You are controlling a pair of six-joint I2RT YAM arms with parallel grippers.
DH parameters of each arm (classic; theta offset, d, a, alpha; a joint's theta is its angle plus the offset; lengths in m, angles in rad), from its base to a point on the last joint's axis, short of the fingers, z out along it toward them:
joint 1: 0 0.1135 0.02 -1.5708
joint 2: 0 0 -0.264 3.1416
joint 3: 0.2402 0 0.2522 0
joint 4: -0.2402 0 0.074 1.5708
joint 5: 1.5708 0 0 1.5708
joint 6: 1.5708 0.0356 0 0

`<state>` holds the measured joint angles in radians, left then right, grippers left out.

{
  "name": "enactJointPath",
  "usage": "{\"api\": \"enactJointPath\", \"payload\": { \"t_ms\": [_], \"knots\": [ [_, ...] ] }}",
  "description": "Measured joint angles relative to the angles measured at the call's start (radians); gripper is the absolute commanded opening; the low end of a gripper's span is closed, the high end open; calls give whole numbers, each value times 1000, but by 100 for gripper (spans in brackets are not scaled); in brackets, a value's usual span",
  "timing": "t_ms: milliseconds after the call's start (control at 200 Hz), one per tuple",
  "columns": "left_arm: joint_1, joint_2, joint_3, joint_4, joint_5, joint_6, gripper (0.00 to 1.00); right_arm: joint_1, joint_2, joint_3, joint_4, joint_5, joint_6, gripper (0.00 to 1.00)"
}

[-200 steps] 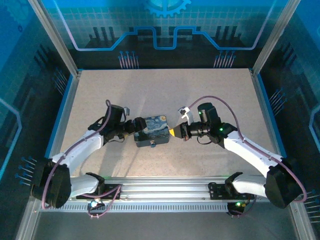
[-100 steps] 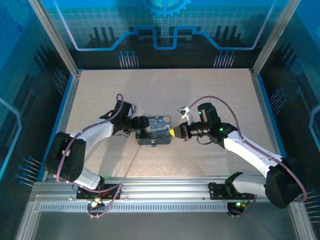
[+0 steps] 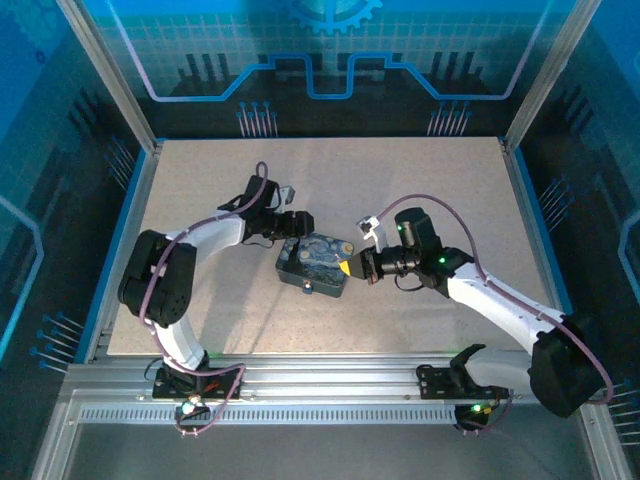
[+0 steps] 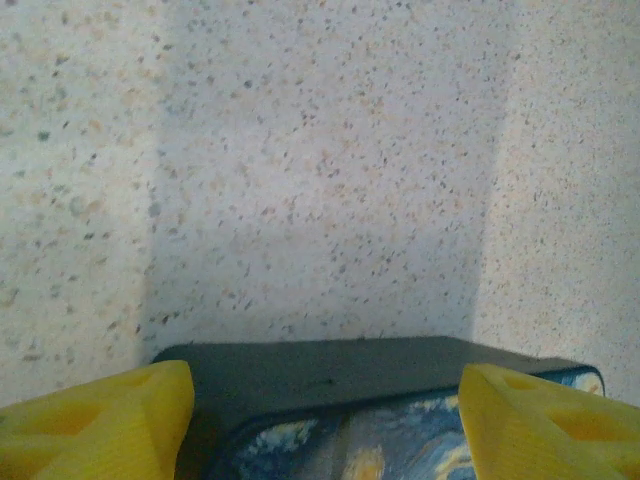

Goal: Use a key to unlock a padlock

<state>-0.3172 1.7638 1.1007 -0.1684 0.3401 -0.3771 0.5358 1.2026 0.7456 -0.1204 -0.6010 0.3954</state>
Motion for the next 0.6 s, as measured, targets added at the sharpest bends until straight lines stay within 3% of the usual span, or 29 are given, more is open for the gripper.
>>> {"api": "enactJointPath", "payload": {
  "t_ms": [270,595],
  "knots": [
    [-6,-38,14,-13,-20,23,84,0,0,-19,7,0,8,0],
    [-23,-457,-203,-16,-133,-3,84,9,75,-28,81,1,53,0]
  ]
}}
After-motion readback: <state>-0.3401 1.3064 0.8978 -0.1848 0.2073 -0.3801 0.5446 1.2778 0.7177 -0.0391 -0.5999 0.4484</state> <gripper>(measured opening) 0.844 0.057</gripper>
